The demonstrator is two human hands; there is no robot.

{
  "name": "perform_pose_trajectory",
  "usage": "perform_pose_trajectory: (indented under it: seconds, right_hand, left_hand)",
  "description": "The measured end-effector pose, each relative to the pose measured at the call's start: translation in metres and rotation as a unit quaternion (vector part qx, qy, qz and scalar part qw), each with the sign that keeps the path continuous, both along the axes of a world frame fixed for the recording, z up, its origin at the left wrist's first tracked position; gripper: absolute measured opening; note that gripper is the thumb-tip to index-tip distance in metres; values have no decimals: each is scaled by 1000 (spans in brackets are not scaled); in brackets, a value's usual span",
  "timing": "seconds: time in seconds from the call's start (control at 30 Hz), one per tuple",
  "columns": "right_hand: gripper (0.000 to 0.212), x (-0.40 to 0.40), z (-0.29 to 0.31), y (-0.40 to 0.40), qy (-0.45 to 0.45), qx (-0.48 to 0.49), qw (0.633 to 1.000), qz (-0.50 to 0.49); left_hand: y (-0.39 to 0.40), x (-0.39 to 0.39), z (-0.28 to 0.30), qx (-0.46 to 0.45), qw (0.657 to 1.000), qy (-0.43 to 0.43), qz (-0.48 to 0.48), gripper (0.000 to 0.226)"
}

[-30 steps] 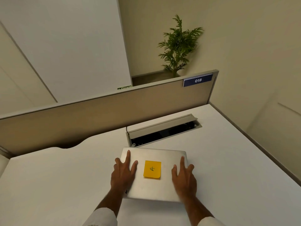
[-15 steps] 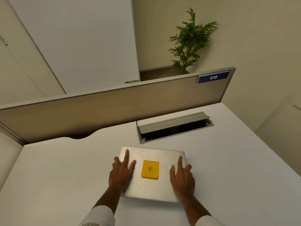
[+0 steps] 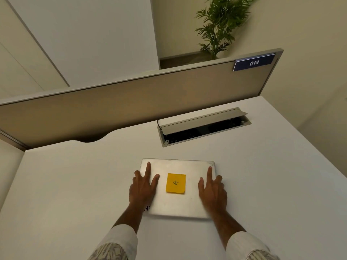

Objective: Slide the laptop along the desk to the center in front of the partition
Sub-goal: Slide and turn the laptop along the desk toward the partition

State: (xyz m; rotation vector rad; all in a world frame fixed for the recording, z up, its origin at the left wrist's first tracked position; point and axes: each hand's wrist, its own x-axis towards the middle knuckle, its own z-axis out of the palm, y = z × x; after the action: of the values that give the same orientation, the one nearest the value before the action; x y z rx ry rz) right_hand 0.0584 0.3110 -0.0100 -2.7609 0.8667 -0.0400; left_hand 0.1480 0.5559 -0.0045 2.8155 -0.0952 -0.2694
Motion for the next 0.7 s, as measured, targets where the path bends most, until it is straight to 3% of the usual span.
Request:
perform_pose_trajectory:
  seconds: [0.7]
  right_hand:
    - [68, -2, -5, 2, 17, -14, 1000, 17]
  left_hand:
    - [4, -1, -11, 84, 995, -48, -13, 73]
